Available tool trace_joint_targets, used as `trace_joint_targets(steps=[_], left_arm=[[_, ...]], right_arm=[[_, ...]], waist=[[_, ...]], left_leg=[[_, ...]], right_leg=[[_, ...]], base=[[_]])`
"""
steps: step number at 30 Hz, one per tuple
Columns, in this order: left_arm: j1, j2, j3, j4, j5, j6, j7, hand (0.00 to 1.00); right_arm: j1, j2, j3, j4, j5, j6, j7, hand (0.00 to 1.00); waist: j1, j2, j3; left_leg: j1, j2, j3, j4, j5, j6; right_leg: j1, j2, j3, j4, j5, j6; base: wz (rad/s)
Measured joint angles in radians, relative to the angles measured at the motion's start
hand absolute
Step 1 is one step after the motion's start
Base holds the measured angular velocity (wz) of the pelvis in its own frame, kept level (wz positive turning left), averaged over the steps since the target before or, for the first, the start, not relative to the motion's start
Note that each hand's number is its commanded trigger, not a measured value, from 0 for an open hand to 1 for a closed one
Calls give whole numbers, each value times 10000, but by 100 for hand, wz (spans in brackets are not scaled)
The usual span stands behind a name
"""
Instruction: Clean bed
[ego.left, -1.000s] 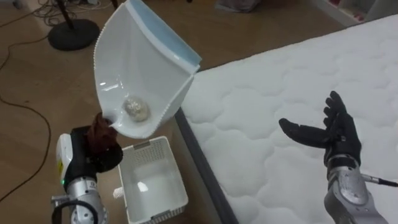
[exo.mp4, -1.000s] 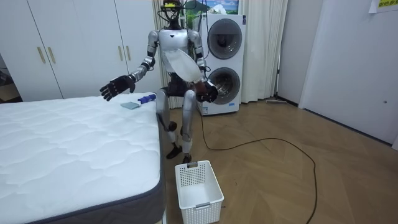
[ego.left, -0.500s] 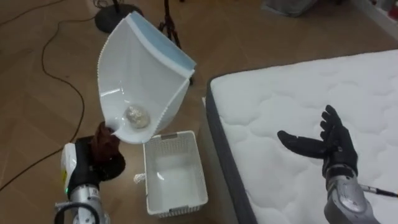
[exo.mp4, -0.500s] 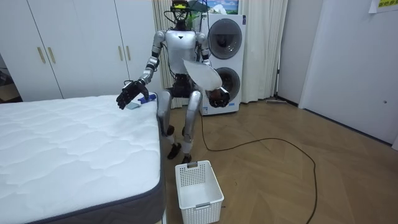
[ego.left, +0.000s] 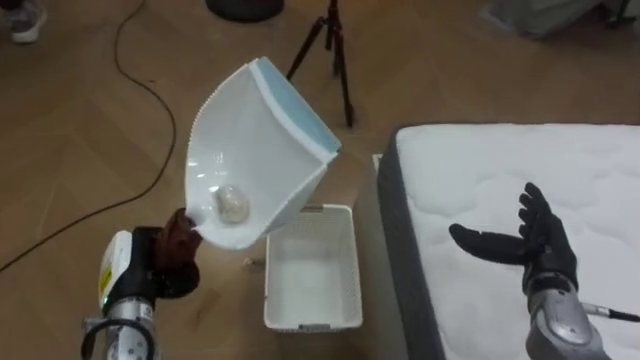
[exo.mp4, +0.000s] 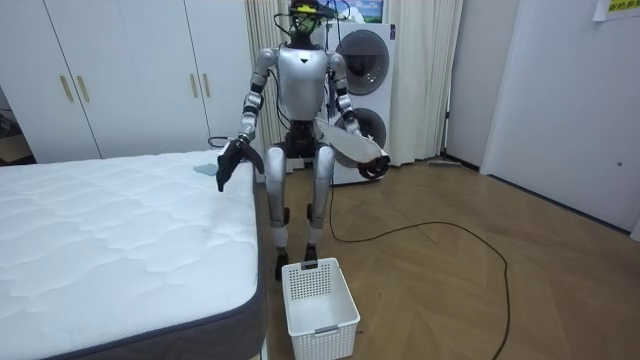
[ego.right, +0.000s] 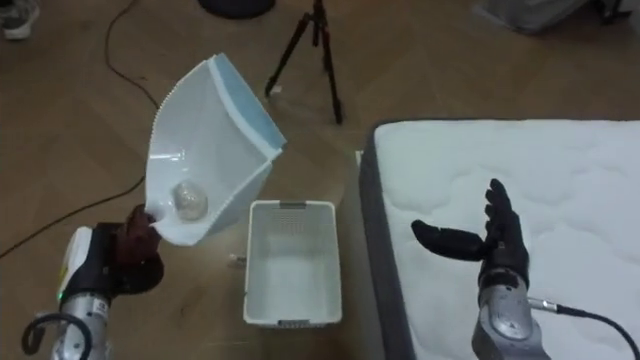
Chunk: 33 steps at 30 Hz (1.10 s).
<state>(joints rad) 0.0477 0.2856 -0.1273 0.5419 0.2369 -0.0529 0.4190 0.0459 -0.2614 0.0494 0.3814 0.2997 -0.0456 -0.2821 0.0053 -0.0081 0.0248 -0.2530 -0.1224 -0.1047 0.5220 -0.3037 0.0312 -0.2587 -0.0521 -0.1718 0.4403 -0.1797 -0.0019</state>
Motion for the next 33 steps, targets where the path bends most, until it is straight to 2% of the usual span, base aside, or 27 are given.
trace_joint_targets(steps=[3,6,10,16,17,20,22,25,27,30,32,33], left_arm=[[3,100,88,164,-1,5,-146,100],[0,110,81,389,155,39,-320,100],[-90,168,67,1035,411,113,-613,100],[-933,880,-51,2062,601,244,-1359,100],[-1034,1022,-95,2145,612,284,-1568,100],[-1558,1312,-275,2541,750,333,-2239,100],[-1893,1389,-352,2806,806,472,-2688,100],[-2047,1559,-348,2837,930,546,-3420,100],[-2094,1887,-352,2832,1329,544,-3907,100],[-2286,2190,-407,2840,1915,573,-4210,100],[-2368,2386,-761,2841,2416,599,-4394,100],[-2412,2391,-831,2841,2565,614,-4438,100]], right_arm=[[5,-35,44,58,4,-55,105,0],[-139,-151,61,402,15,-293,143,0],[-597,-255,111,1217,41,-498,446,0],[-816,-326,288,1733,19,-517,454,0],[-827,-444,443,1732,-3,-551,461,0],[-848,-577,481,1878,-527,-615,602,0],[-861,-578,482,2084,-651,-626,679,0],[-865,-588,472,2090,-669,-632,736,0],[-864,-586,511,2160,-663,-632,771,0],[-877,-601,581,2313,-694,-644,763,0],[-1044,-741,864,2348,-687,-766,672,0],[-1079,-771,887,2347,-696,-786,637,0]], waist=[[-13,11,-5],[-32,40,-4],[-15,83,11],[-193,380,19],[-293,504,82],[-386,727,82],[-435,837,68],[-533,1002,67],[-616,1127,49],[-754,1219,61],[-849,1476,59],[-861,1551,53]], left_leg=[[34,306,914,-81,60,-90],[113,416,1093,-39,67,-77],[159,451,1243,-253,224,204],[-504,556,1388,-376,260,266],[-556,562,1386,-368,266,278],[-877,545,1469,-383,322,377],[-1043,545,1524,-363,351,425],[-1279,539,1805,-364,384,475],[-1466,551,1918,-347,411,513],[-1599,554,2010,-354,490,509],[-1620,545,2130,-355,494,512],[-1637,535,2171,-367,501,524]], right_leg=[[35,-110,-206,296,-358,-124],[97,-88,-180,486,-548,-169],[33,-97,-237,619,-761,-300],[-721,-66,-290,860,-849,-451],[-771,-59,-283,867,-851,-455],[-1184,-88,-214,1013,-854,-495],[-1384,-114,-211,1103,-841,-533],[-1771,-174,-54,1370,-859,-600],[-1994,-184,20,1374,-837,-655],[-2168,-214,40,1413,-820,-679],[-2256,-263,77,1497,-820,-675],[-2305,-286,84,1527,-820,-671]], base=[[35],[29],[11],[10],[4],[0],[0],[-12],[-14],[0],[-5],[-10]])
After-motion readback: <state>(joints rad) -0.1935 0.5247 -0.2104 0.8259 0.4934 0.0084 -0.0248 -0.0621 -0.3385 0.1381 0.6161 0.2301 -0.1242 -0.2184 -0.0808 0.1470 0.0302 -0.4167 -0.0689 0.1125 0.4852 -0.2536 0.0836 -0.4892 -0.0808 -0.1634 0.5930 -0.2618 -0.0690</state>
